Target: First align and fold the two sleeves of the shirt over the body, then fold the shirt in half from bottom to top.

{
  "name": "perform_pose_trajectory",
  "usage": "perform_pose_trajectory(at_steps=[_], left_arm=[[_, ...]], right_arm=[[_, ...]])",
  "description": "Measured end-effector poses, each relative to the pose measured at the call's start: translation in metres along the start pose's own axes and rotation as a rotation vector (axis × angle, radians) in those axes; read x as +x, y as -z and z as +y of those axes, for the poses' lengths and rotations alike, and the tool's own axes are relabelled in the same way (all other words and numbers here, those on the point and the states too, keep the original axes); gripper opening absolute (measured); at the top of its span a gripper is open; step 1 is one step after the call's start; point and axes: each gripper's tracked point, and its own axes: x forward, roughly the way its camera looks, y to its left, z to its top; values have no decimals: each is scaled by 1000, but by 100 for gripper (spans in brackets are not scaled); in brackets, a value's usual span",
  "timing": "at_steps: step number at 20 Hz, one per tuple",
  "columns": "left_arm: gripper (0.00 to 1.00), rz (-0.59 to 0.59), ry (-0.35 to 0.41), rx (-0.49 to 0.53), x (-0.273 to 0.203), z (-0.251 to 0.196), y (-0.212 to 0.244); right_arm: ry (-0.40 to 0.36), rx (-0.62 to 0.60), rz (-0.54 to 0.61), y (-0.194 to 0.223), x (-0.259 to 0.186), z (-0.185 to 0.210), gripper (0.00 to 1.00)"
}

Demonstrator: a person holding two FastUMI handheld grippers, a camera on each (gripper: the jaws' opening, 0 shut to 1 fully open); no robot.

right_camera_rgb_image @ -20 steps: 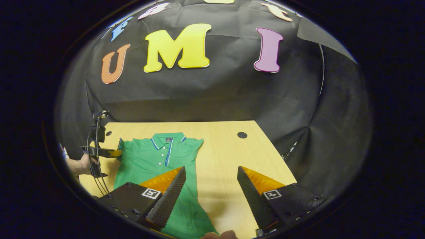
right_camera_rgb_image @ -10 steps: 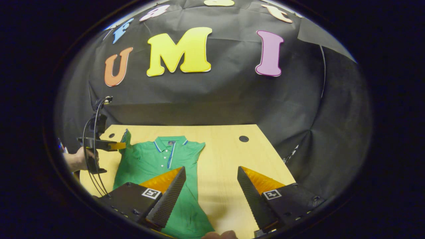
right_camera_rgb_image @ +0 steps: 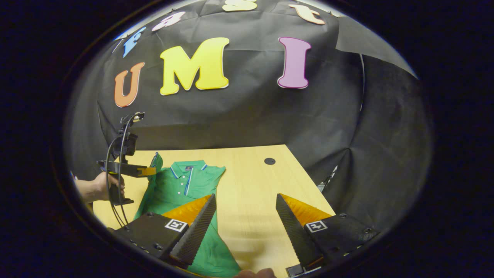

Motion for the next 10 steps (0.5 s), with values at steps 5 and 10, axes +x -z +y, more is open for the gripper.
perform_pose_trajectory(at_steps=[5,10], left_arm=[[7,5,24,-12,10,-23,3],[34,-21,41,-28,0,-31,-2]], right_arm=[[14,8,7,6,-2,-14,95],[-12,-3,3,5,2,-5,95]])
